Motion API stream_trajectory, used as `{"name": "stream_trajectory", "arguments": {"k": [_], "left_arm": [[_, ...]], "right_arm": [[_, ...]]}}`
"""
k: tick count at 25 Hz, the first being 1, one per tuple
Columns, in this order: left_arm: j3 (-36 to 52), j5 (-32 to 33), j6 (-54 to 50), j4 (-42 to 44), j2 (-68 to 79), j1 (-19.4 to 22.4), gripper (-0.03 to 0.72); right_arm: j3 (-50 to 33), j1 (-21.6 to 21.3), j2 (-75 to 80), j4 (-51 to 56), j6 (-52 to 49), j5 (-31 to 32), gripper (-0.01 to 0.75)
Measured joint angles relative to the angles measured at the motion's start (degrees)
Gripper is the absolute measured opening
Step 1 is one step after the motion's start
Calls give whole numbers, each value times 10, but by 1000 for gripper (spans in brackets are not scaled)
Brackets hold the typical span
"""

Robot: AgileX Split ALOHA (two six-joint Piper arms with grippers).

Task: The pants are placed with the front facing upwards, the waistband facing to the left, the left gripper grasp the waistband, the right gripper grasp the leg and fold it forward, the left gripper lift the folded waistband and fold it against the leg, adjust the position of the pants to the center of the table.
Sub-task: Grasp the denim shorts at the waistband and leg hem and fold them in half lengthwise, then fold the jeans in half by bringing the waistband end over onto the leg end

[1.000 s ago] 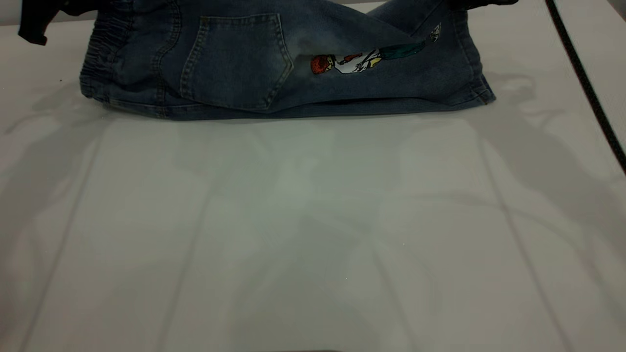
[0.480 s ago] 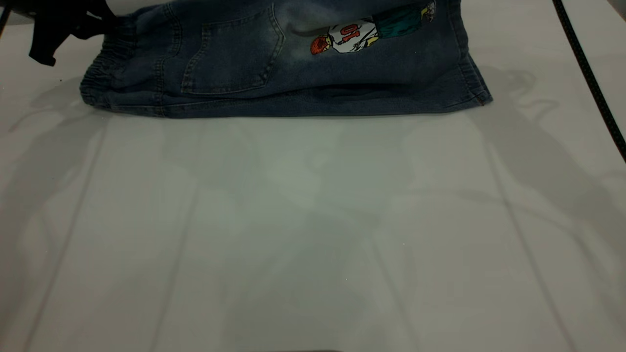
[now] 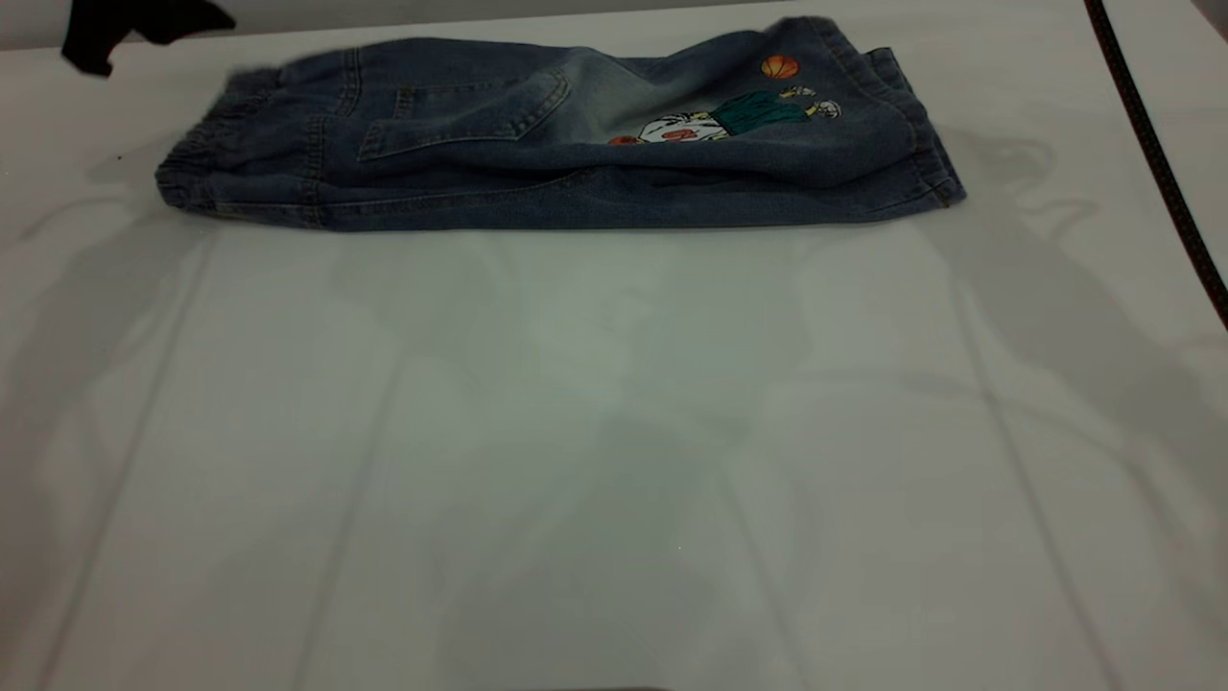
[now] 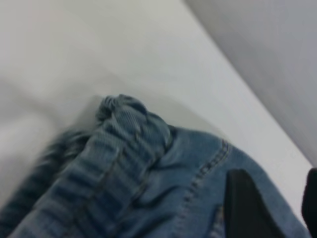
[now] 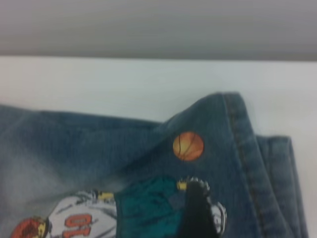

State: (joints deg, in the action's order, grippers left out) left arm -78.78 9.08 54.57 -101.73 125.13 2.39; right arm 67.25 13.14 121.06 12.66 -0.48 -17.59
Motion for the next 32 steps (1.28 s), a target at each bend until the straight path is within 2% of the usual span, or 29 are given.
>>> {"name": "stream_trajectory", "arguments": {"k": [2,5,10,15,19,22,27,30,32], "left_arm": [[-7,36,29,2,0,1,318],[-12,84,66,12,0,1,334],[-12,127,79,119,0,1,337],[-12,143,-48,171,0,9,338],[-12,199,-146,229,0,39,338],[-20,268,-209,321,0,67,338],[-71,385,-314,554,0,91,337],[-110,410,-359,690,0,91,337],[-131,410,-376,750,0,91,337]], "right_arm": [[0,0,0,1,0,13,482],[0,0,0,1,0,39,486],[0,0,0,1,0,77,486],[0,0,0,0,0,98,486],[0,0,0,0,0,112,486],[0,0,0,0,1,118,486],[0,0,0,0,1,120,486],[0,0,0,0,9,134,486],[0,1,0,-4,19,152,486]]}}
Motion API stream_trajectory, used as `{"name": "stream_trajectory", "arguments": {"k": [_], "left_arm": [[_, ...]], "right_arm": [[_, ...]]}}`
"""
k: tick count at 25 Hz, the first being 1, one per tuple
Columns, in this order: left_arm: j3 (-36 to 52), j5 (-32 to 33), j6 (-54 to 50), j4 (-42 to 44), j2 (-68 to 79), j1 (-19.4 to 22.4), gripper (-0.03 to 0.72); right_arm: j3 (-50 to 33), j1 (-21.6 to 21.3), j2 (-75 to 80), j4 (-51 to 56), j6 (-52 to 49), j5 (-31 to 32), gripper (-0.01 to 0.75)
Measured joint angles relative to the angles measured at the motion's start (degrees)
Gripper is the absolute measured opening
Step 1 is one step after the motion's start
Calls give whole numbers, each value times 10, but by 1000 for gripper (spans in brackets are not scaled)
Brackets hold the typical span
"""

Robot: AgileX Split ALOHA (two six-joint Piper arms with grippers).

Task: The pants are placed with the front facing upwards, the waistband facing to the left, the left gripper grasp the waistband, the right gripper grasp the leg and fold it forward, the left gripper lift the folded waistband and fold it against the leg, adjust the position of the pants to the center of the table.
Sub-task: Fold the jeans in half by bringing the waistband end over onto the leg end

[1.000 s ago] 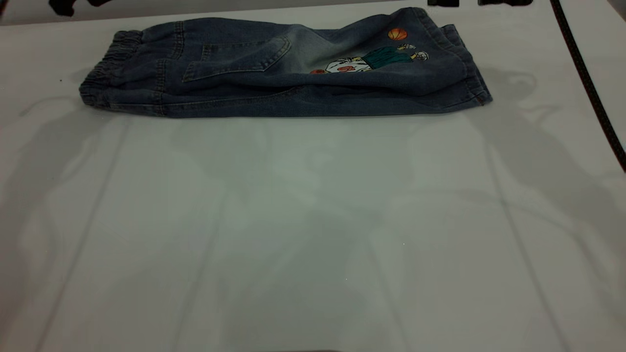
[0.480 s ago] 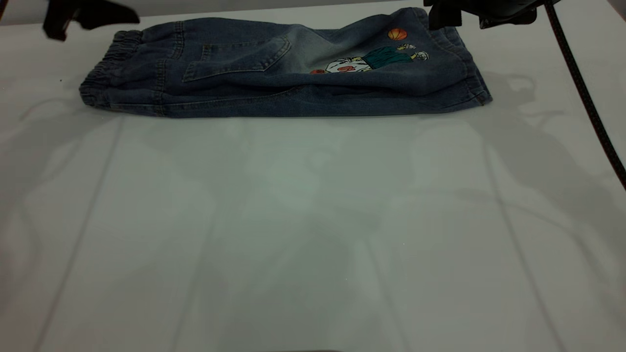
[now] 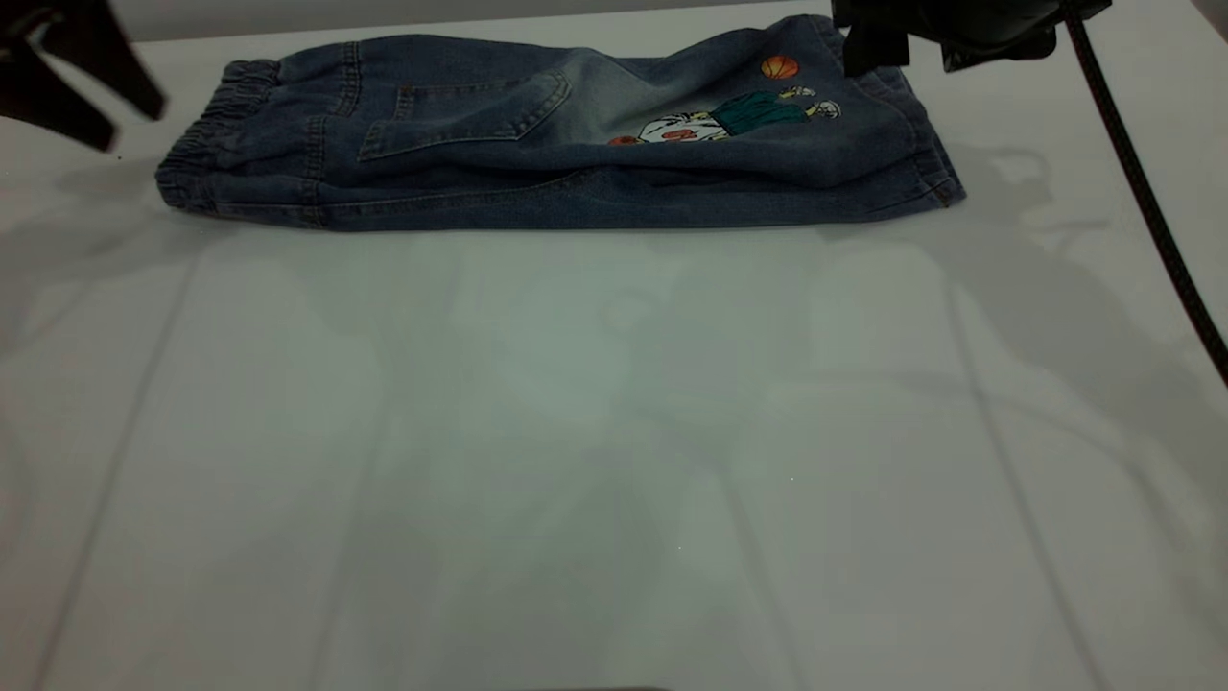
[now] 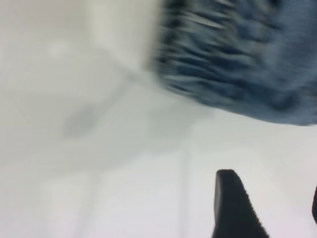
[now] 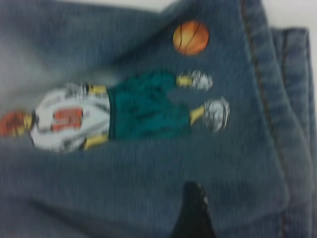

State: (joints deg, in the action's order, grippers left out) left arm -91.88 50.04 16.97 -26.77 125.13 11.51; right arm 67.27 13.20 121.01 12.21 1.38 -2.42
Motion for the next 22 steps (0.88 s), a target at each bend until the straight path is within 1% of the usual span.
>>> {"name": "stream_trajectory", "arguments": {"k": [2,4,10,13,16,22], "left_arm": [[-13,-8,-5,27,0,1,337],[-21,-23,-6,29,0,1,337],[-29,-86,7,29,2,1,337],[-30,-104,8,28,13,1,337],[-30,-116,20,20,33,1,337],[-30,-153,103,-45,62,1,337]], "right_arm": [[5,3,0,-5,14,32,486],[21,9,0,-8,28,74,487],[107,31,0,-10,42,228,487],[151,48,0,-10,42,283,487],[184,70,0,-11,42,310,487],[195,117,0,-11,42,315,487]]}}
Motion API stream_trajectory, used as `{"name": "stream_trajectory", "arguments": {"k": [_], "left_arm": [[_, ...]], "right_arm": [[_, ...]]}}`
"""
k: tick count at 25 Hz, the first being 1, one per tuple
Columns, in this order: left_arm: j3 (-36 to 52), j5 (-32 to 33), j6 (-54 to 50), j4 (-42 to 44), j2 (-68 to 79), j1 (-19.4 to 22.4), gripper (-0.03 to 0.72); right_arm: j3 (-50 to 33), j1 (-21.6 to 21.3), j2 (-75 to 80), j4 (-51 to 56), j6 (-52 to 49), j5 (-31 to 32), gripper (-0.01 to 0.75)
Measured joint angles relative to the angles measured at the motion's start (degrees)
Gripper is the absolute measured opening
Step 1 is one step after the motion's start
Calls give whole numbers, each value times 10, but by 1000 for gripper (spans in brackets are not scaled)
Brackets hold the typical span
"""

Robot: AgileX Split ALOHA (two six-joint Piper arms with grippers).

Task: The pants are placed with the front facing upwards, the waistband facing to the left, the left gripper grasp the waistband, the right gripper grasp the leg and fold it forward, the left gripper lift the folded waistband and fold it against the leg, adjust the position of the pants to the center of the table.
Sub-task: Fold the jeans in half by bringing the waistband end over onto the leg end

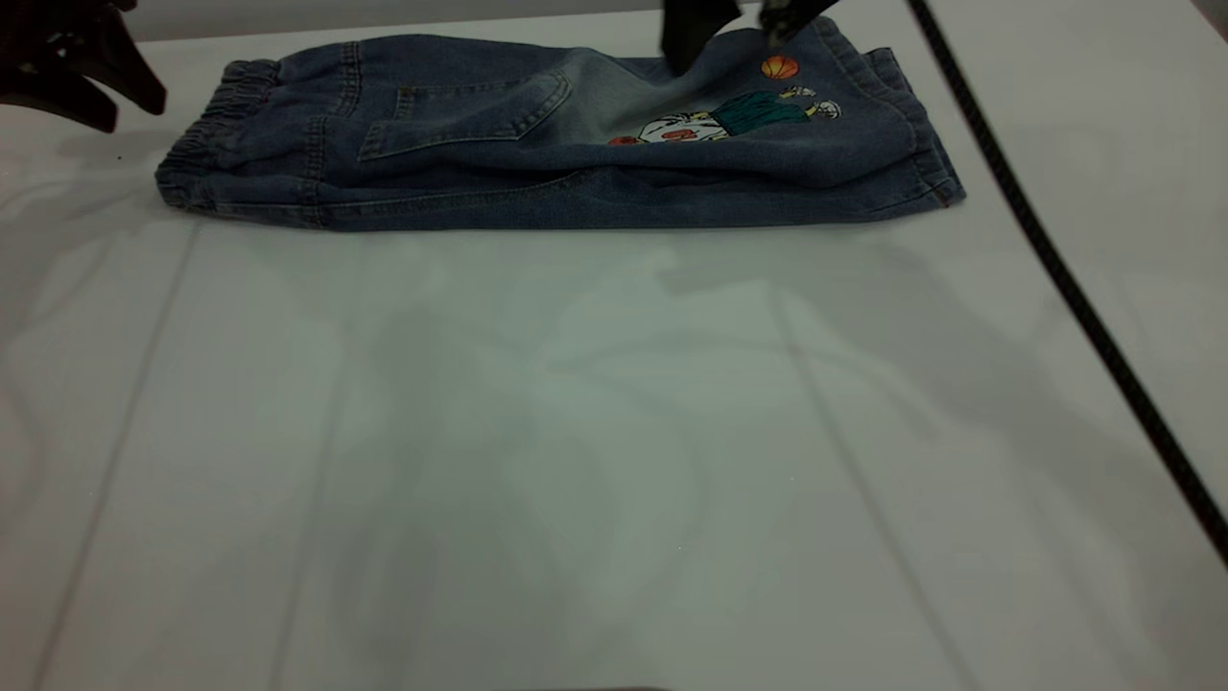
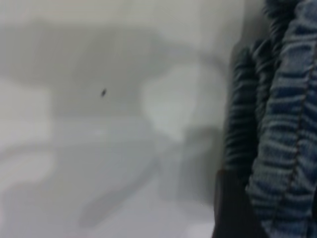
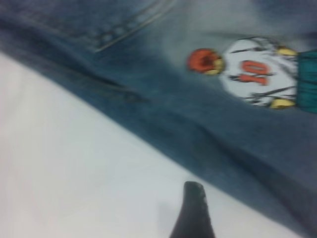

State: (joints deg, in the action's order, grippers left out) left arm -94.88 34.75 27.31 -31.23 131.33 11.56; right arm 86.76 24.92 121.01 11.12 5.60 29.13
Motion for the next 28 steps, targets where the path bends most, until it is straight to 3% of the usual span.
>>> {"name": "stream_trajectory", "arguments": {"k": [10,15,22,28], "left_arm": [[0,-26,144,-145,35,0,337],[0,-38,181,-171,59,-1,337],[0,-63,187,-193,70,-1,337],[-1,-61,234,-279,84,-6,337]], "right_arm": [[4,26,0,8,0,-1,487],[4,26,0,12,0,-11,487],[4,26,0,36,0,-64,487],[5,26,11,58,0,-126,487]]}}
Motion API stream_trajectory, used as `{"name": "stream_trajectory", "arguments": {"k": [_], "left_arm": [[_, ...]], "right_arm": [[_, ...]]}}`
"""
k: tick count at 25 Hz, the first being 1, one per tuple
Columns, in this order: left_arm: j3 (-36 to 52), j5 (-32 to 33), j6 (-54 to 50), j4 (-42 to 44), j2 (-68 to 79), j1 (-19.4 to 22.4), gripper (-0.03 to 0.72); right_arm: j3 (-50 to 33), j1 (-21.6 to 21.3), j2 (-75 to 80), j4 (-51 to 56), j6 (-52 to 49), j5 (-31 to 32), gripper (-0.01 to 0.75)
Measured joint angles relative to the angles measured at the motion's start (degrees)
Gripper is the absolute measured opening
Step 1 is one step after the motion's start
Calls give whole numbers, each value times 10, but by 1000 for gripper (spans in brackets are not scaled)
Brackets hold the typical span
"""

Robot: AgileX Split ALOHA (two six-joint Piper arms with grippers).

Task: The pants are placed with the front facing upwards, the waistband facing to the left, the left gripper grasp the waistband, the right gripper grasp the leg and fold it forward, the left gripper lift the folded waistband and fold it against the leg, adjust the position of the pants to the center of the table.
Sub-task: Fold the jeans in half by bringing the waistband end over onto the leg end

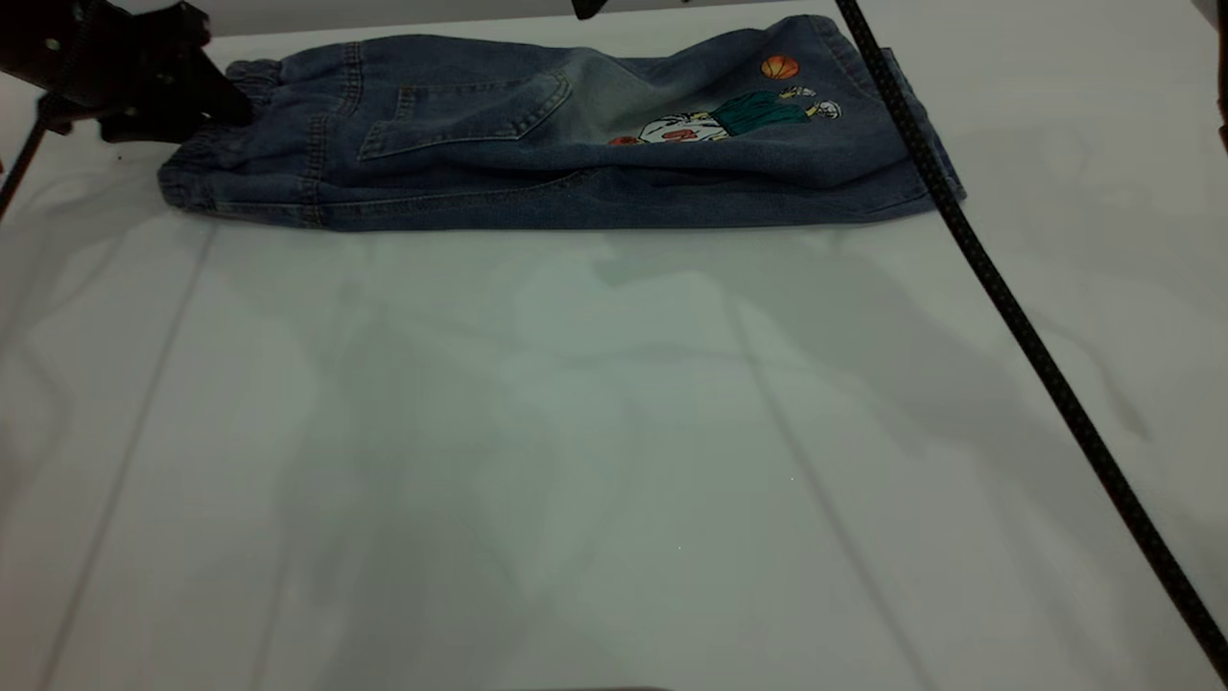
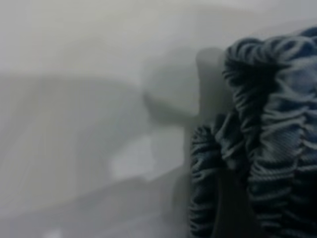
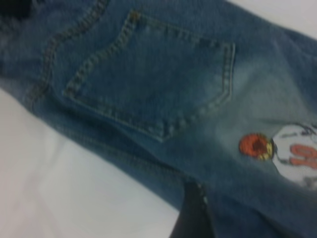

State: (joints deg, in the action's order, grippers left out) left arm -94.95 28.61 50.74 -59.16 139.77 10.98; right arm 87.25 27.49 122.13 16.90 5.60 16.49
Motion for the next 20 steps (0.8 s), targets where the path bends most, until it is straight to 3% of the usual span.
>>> {"name": "stream_trajectory", "arguments": {"k": [6,13,20], "left_arm": [[0,-5,26,-57,12,-11,303],[-3,4,27,-73,13,-14,46],[-3,30,27,-65,-17,-17,27]], "right_arm": [[0,13,48,8,0,-84,487],[36,45,116,8,1,-181,487],[89,50,200,9,1,-203,487]]}}
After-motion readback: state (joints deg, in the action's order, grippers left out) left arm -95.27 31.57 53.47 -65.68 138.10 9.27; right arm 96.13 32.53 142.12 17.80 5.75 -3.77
